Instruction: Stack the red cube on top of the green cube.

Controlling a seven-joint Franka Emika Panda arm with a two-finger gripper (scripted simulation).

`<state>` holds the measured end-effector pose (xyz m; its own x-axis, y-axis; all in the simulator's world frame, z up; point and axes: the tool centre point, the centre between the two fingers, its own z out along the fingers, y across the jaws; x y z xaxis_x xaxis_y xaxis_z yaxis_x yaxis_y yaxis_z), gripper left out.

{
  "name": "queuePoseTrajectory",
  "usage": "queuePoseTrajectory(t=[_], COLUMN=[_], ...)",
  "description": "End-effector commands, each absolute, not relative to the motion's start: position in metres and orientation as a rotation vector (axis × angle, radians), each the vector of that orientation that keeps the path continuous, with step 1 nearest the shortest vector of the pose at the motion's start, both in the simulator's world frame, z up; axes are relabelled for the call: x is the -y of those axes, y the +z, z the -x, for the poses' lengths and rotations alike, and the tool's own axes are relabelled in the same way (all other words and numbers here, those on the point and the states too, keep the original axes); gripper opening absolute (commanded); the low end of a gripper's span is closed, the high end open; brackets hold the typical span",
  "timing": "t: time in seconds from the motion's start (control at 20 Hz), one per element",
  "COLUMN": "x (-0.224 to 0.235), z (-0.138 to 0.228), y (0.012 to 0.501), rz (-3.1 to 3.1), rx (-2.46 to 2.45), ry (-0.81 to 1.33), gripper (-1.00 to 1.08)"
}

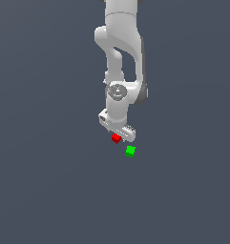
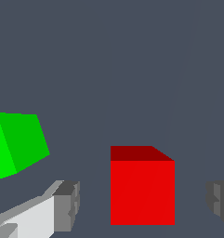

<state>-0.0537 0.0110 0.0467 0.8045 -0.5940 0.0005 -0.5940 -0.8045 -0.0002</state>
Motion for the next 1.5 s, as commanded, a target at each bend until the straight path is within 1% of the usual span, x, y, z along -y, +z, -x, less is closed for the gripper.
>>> queuePoseTrajectory(t=[0.0, 0.35, 0.4, 1.05, 1.45], x=[-0.011, -0.011, -0.011, -0.012, -0.012], z=[0.054, 0.053, 0.053, 0.054, 0.054], y=[0.034, 0.020, 0.020, 0.023, 0.055], rz=[2.984, 2.983, 2.983, 2.983, 2.983], rx=[-0.983, -0.985, -0.985, -0.984, -0.985], ry=[0.000, 0.000, 0.000, 0.000, 0.000], gripper=[1.00, 1.00, -1.00, -1.00, -1.00])
